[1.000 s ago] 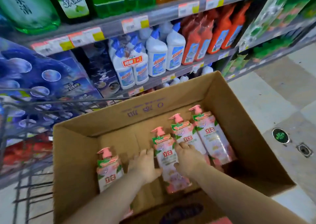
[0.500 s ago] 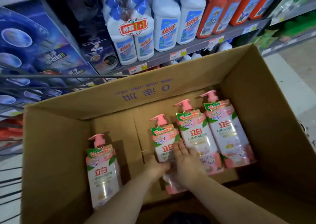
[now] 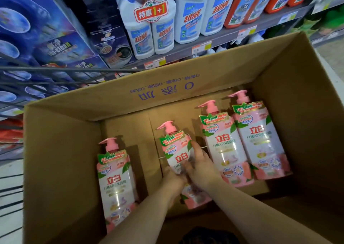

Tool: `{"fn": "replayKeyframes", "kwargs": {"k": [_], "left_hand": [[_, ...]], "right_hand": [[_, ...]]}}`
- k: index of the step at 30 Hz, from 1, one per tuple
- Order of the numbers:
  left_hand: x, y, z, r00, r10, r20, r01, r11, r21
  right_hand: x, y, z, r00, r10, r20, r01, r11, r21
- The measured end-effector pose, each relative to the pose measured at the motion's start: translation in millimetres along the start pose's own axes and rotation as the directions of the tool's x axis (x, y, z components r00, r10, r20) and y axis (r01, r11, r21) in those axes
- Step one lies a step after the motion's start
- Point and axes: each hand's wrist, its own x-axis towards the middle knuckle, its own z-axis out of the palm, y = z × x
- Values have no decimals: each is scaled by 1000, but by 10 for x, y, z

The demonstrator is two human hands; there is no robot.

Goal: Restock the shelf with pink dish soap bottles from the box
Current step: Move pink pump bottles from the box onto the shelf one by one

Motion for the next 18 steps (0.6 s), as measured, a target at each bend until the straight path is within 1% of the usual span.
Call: {"fn": "replayKeyframes", "kwargs": {"k": [2,4,7,9,12,14,16,18], "left_hand": [[38,-13,13,999,-30,-27,30,999,-18],[64,-25,8,998,-55,-28,54,998,-29],[83,-43,-23,999,-38,36,40,998,-53],[51,-39,-65,997,-32,64,38,995,-90],[-30,-59,-123,990,-75,120,92,986,-142],[-114,-89,-169,984,-106,141,125,982,-138],[-231,-103,-208,984,-93,151,113,985,-132],[-370,-86,-243,984,-40,174,65,988,-143]], "right_hand": [[55,-36,52,996,85,-20,-85,996,5],[125,-63,91,987,159,-6,-159,987,30],[219,-64,79,974,220,59,-227,964,140],[257,-62,42,966,245,83,-255,953,166],[249,-82,2,956,277,99,-290,945,149],[190,-100,-11,947,299,120,-318,926,205],[91,-119,-30,946,293,137,-320,913,253],[-26,-147,-62,957,255,139,-287,908,305]]}}
